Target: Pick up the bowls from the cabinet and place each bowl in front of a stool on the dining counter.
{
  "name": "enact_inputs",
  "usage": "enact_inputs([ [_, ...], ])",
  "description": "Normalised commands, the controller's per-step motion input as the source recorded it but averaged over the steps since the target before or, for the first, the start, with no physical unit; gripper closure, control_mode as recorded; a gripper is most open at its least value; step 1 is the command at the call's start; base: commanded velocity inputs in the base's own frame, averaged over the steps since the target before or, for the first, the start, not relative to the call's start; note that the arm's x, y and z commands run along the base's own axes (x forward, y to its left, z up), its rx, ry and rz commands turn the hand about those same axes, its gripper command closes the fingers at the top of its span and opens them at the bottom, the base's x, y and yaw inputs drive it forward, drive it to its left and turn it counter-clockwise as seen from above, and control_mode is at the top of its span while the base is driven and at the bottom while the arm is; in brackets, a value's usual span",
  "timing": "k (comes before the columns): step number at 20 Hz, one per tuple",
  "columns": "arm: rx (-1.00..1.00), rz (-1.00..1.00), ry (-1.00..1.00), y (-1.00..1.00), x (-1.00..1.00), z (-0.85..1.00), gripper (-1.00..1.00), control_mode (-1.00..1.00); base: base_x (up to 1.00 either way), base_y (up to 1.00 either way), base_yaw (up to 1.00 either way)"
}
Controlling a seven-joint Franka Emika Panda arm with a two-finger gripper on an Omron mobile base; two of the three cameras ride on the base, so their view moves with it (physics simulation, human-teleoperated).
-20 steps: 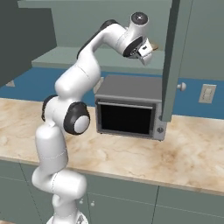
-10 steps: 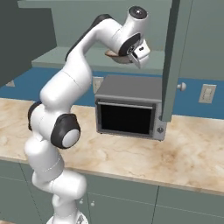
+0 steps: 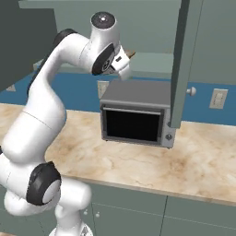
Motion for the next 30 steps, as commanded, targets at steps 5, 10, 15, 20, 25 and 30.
enact_inputs([
  [5,-0.03,-0.01,-0.07,0.66,-1.00,-0.15,1.00,-1.00,0.00,0.00,0.00],
  [10,0.11,0.00,-0.21,0.31,-1.00,-0.46,1.00,-1.00,0.00,0.00,0.00],
  [15,0.18,0.02,-0.11,0.19,-0.95,-0.39,1.00,-1.00,0.00,0.00,0.00],
  [20,0.16,0.08,0.00,-0.05,-0.49,-0.05,1.00,-1.00,0.00,0.00,0.00],
  [25,0.22,0.19,0.20,-0.32,0.00,-0.01,1.00,-1.00,0.00,0.00,0.00],
  [30,0.02,0.22,0.15,-0.04,0.00,-0.21,1.00,-1.00,0.00,0.00,0.00],
])
